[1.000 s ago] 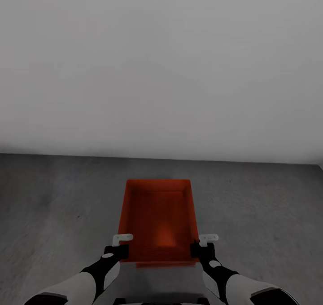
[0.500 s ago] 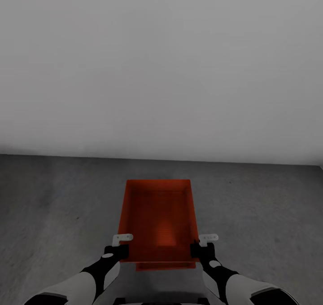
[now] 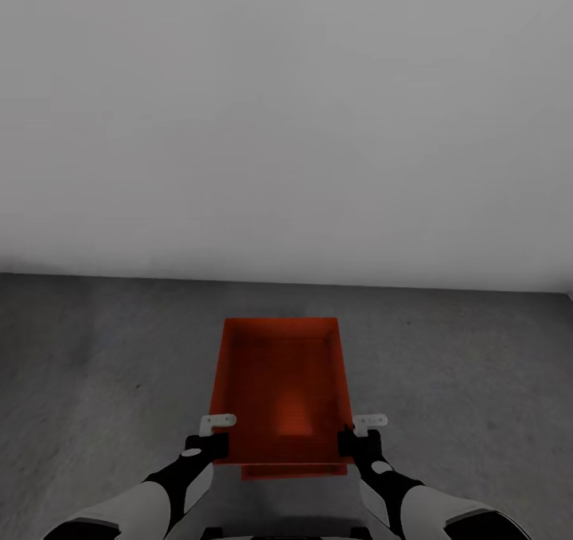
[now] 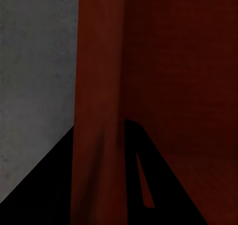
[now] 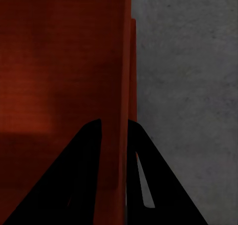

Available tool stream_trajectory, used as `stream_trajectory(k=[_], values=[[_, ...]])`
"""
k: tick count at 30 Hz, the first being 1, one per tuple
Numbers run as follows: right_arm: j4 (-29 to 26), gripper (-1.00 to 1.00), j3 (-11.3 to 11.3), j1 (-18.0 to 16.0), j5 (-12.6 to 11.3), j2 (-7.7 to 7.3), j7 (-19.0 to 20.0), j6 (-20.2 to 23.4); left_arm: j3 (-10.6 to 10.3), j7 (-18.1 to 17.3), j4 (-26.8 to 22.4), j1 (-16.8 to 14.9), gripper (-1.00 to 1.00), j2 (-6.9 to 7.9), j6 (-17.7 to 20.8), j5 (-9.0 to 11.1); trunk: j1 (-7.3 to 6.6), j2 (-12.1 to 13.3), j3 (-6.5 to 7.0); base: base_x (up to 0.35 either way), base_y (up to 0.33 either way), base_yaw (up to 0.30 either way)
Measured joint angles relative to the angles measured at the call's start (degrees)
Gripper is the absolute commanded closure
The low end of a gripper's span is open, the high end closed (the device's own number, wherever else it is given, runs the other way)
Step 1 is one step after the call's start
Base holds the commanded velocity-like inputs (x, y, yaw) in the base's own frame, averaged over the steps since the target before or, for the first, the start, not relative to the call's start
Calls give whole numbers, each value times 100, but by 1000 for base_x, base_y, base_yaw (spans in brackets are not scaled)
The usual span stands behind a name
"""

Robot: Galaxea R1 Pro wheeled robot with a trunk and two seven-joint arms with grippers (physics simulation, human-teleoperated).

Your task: Move the two storage containers from the living room to the garage. In the garage, place one container on the floor and stack the other container on top of it (either order is fine).

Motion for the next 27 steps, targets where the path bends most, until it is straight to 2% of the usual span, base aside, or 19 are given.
stream_trajectory(k=[5, 14, 27], values=[[1, 100, 3, 0, -4, 0, 0, 0, 6, 3, 2, 0, 100, -1, 0, -9, 0, 0, 0, 0, 0, 37], [1, 100, 11, 1, -1, 4, -18, 2, 43, 21, 6, -1, 100, -8, -1, -58, 0, 0, 22, 0, 0, 185], [1, 100, 10, 1, 0, 3, -18, 2, 19, 25, 6, -1, 100, -8, 0, -31, 0, 0, 27, 0, 0, 17]])
